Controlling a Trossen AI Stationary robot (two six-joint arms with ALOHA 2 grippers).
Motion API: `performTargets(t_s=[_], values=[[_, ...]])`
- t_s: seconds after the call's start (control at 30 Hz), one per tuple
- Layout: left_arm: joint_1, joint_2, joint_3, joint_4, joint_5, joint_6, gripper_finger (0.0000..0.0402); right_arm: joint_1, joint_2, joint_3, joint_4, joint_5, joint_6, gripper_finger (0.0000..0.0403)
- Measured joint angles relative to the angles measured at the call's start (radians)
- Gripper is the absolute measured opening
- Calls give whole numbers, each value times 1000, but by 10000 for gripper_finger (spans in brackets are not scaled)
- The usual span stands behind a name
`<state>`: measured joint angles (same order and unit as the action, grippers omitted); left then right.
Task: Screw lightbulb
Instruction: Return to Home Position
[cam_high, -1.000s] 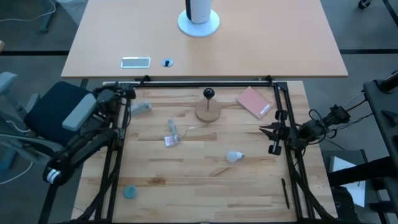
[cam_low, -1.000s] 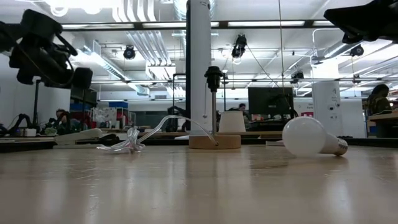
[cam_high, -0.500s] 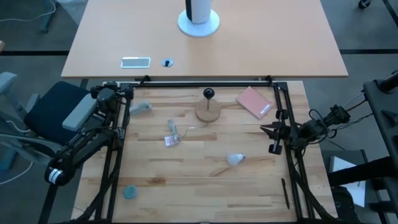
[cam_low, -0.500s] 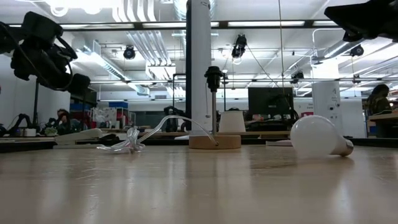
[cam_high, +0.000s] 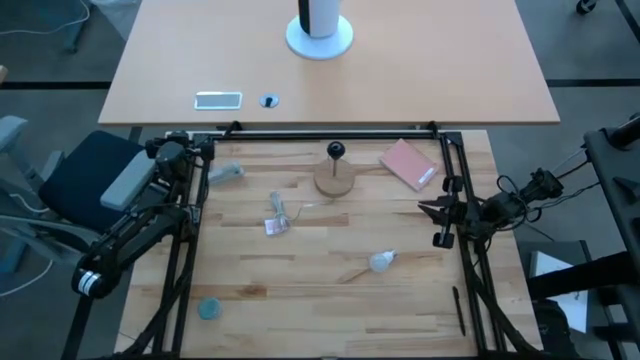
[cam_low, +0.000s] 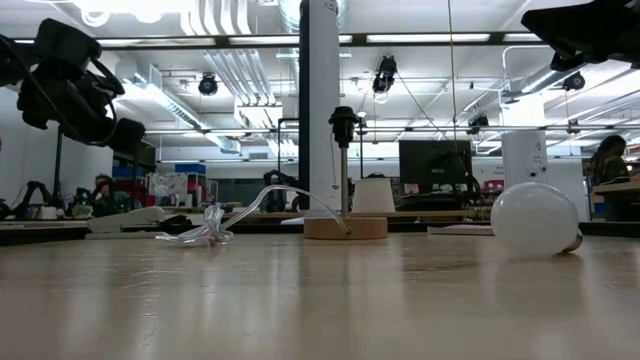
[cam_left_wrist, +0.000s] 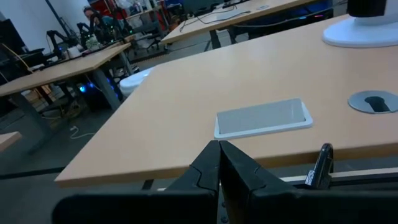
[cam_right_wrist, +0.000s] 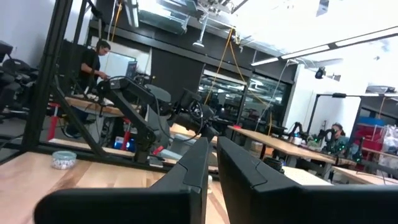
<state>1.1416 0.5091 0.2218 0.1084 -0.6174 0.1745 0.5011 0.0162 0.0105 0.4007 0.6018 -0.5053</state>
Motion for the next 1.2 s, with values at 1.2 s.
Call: performTargets(t_s=[1.2], values=[[0, 0, 0, 0, 0, 0, 0, -417, -16, 0, -361, -428, 279, 44]])
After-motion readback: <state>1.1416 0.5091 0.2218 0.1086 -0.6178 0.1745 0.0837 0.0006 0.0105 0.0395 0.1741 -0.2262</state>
